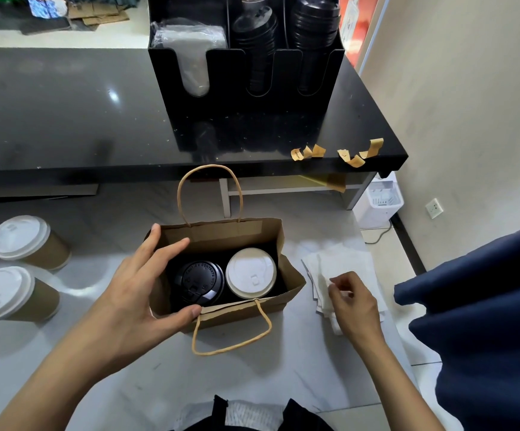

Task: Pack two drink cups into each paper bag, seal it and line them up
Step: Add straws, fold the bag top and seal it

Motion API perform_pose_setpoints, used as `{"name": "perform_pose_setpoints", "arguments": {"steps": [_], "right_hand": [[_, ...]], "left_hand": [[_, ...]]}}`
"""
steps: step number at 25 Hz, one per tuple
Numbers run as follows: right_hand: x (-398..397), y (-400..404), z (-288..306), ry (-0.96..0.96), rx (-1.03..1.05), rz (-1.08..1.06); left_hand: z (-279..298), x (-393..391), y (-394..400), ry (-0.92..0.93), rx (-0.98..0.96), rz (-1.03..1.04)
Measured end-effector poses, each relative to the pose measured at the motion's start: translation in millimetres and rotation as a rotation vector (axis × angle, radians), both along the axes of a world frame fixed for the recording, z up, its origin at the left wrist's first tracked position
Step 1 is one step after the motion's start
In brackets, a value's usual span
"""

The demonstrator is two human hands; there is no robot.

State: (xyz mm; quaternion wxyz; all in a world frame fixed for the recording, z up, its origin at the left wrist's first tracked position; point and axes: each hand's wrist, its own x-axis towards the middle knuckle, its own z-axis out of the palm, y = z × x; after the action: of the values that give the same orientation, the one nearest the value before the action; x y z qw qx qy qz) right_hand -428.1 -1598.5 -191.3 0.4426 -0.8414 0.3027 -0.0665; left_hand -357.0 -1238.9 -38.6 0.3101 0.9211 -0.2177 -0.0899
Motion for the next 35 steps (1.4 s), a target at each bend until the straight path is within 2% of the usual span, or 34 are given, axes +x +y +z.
{"name": "perform_pose_setpoints", "arguments": {"steps": [4,11,19,23,28,31,35], "right_hand": [[0.5,-0.5,3.5,-0.034,-0.13,-0.063],[-2.0,-5.7,1.0,-0.014,-0.423,0.203],[-6.0,2.9,-8.4,0.003,-0.631,0.37],[-11.4,2.4,-8.2,0.064,-0.618,0.35],[-11.5,-11.3,-9.6,0.087,-0.442,0.33],[-8.0,-21.9,-11.9,0.112,-0.404,0.35],[-7.6,-23.5,-16.1,0.031,-0.361,0.281]], "left_hand": [[1.1,-0.2,-0.5,0.001,0.002,0.0],[2.2,-0.9,-1.5,0.0,-0.007,0.004],[3.0,-0.2,-2.4,0.005,-0.007,0.01],[2.5,-0.3,-3.0,0.007,0.002,0.01],[2.6,-0.3,-2.9,0.007,0.003,0.009],[2.8,-0.5,-3.0,-0.001,0.0,0.004],[2.9,-1.0,-3.0,-0.004,-0.008,0.009]]}}
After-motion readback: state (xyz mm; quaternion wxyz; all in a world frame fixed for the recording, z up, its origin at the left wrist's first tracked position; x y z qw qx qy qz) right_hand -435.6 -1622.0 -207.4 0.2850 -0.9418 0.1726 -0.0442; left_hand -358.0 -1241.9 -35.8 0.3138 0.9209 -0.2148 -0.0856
